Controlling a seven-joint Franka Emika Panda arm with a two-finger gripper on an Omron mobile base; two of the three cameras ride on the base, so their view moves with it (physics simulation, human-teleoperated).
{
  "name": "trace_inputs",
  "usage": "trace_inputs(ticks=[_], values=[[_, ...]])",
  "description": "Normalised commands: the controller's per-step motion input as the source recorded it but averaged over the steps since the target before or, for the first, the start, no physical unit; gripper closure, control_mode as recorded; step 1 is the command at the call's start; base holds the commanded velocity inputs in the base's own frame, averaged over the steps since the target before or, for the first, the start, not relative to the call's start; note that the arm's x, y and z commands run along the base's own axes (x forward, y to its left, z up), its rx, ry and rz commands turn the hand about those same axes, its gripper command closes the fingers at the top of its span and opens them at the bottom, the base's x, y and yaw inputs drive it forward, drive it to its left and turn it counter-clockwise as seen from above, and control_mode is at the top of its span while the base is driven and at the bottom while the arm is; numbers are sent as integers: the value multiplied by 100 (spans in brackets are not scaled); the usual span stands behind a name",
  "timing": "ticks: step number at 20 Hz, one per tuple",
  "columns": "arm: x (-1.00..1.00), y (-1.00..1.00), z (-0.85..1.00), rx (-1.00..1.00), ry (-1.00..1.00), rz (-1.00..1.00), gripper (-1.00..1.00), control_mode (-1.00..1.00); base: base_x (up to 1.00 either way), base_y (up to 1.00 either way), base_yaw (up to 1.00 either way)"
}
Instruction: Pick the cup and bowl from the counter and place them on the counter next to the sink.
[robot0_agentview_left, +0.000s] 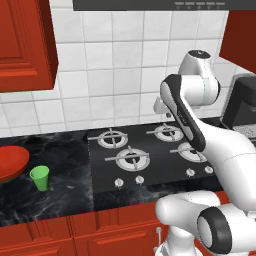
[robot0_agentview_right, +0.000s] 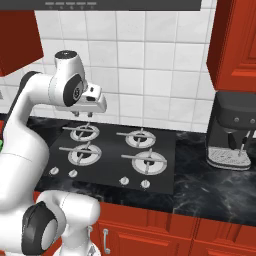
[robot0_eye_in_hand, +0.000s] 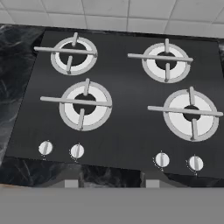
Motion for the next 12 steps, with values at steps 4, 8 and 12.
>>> trace_inputs(ticks=[4,8,12], values=[[-15,0,0,0,0,3,-100,-100,0,0,0],[-25,17,-1,0,0,8,-100,-100,0,0,0],[-7,29,-1,0,0,2,-100,-100,0,0,0]])
